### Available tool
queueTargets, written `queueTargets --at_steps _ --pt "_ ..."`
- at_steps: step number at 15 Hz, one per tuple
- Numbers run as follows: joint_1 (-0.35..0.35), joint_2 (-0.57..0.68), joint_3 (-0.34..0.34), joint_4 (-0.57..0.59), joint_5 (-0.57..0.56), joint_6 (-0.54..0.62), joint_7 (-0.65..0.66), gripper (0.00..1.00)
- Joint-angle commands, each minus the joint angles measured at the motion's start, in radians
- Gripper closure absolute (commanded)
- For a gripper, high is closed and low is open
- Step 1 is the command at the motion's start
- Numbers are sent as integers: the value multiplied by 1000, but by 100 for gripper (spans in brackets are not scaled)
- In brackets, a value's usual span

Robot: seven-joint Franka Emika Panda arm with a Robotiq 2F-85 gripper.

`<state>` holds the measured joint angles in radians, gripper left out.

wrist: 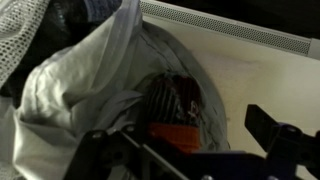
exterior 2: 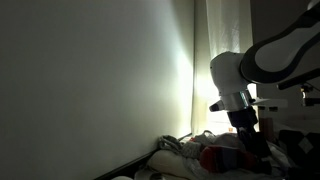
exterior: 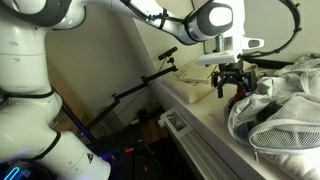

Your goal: Remove the socks away from the grey bag

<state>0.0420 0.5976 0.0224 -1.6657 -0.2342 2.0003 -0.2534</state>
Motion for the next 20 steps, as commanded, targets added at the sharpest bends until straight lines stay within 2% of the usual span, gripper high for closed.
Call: queueTargets --at_steps 1,13,14,16,20 --pt "1 21 -6 42 -20 -47 -4 0" --pt "-28 69 -21 112 -29 -64 -23 0" --pt "-33 72 -21 116 -27 -61 -24 25" --pt "-38 80 -23 126 -30 -64 -25 34" --pt "-40 89 -25 133 -37 -66 -25 66"
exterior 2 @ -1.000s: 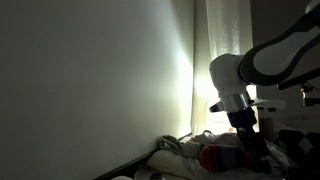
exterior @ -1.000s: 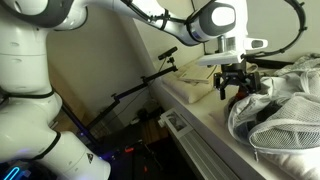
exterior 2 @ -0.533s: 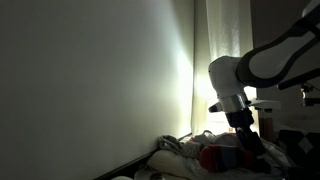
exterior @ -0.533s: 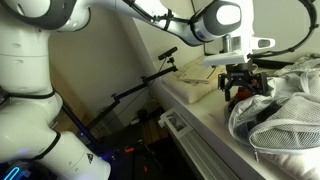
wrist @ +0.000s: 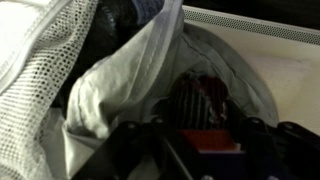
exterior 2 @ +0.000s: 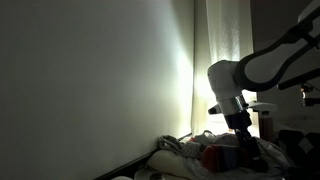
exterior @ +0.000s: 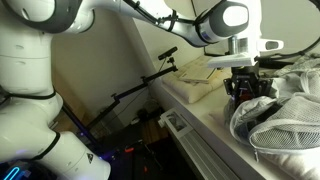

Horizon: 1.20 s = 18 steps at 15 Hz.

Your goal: Remove the socks away from the grey bag

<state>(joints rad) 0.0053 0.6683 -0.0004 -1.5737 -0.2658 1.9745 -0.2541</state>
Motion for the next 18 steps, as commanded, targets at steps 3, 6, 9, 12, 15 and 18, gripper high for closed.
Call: queueTargets --at_steps 3,6,9,12,15,18 --pt "2 10 3 31 2 -41 -11 86" --pt "19 -8 29 -9 19 -42 -7 94" --pt "45 -5 54 -27 17 -62 -3 95" --pt "81 2 64 -42 -4 -50 1 95" --pt "109 11 73 -51 -34 -5 -19 95" --pt "140 26 68 -53 -100 47 -25 95"
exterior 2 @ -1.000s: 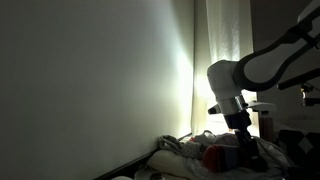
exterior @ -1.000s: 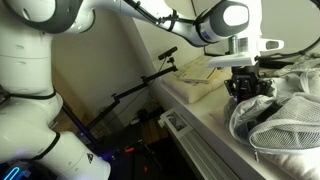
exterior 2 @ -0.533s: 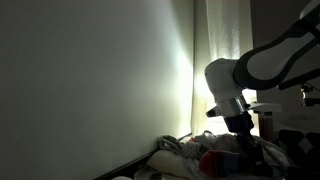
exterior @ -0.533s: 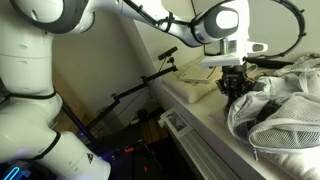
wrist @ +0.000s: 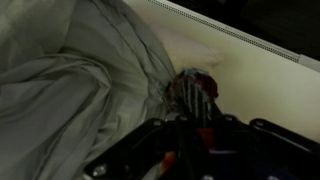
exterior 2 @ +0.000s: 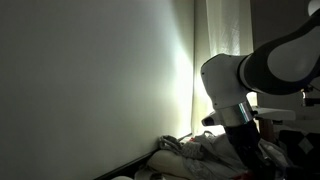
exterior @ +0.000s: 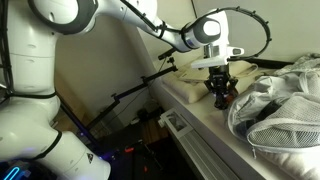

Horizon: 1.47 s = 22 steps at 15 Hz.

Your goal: Remove the socks away from the grey bag

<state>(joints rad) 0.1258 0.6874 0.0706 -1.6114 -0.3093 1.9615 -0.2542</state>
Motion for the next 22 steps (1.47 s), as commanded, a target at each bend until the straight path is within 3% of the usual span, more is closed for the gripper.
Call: queueTargets --at_steps 1,8,14,16,19,20,22 --pt "33 11 -10 -21 -96 98 -20 95" --pt "101 20 -2 -105 -268 414 -23 95" --pt "136 41 -25 -128 -395 615 22 95" --pt "130 42 -37 -133 -421 657 48 95" --pt "98 11 12 -170 -346 621 2 95" --pt "79 -10 37 -194 -304 597 -20 56" --pt "24 -54 72 -238 -191 541 -67 46"
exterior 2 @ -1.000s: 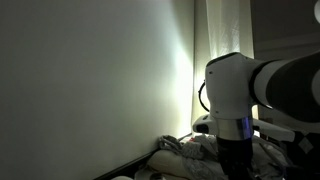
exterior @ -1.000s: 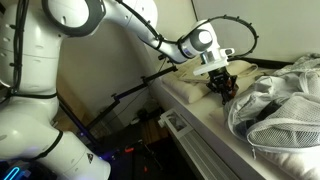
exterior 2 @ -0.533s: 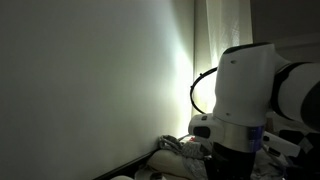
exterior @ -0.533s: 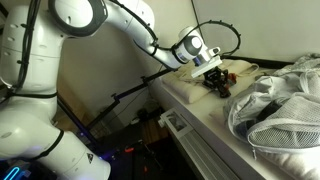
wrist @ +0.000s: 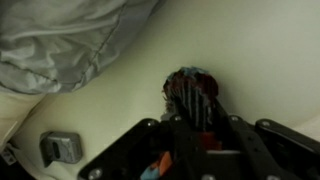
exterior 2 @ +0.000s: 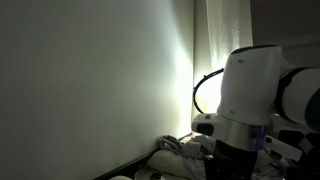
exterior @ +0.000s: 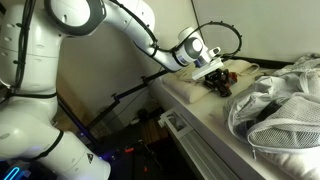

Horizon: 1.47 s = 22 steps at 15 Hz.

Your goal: Remove the socks away from the grey bag

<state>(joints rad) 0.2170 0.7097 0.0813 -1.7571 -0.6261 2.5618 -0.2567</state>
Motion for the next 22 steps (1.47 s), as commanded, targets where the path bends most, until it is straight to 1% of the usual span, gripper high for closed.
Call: queueTargets --at_steps 1,2,3,4,5,6,7,8,9,10,12,15,16,18,22 --pt "-88 -96 60 -111 172 -64 -75 37" --pt "-127 -117 70 -124 244 -98 -112 31" --pt "-161 -133 63 -134 292 -110 -124 22" --pt "-206 -143 69 -135 353 -139 -166 15" --pt "-228 -152 46 -140 385 -140 -157 8" --pt "-270 -158 44 -134 435 -178 -190 1" --pt "-302 -163 23 -133 461 -181 -186 0" --pt "-342 -167 17 -121 503 -215 -208 0" --pt "-359 -169 -9 -118 515 -220 -185 0" --pt "-386 -169 -17 -107 539 -246 -198 0" --pt "-407 -168 -50 -88 554 -292 -177 0" --pt "-411 -160 -86 -67 554 -356 -130 0" --pt "-416 -147 -79 -75 542 -300 -173 0" --pt "-416 -147 -87 -70 543 -321 -160 0" --pt "-411 -147 -87 -69 543 -325 -150 0"
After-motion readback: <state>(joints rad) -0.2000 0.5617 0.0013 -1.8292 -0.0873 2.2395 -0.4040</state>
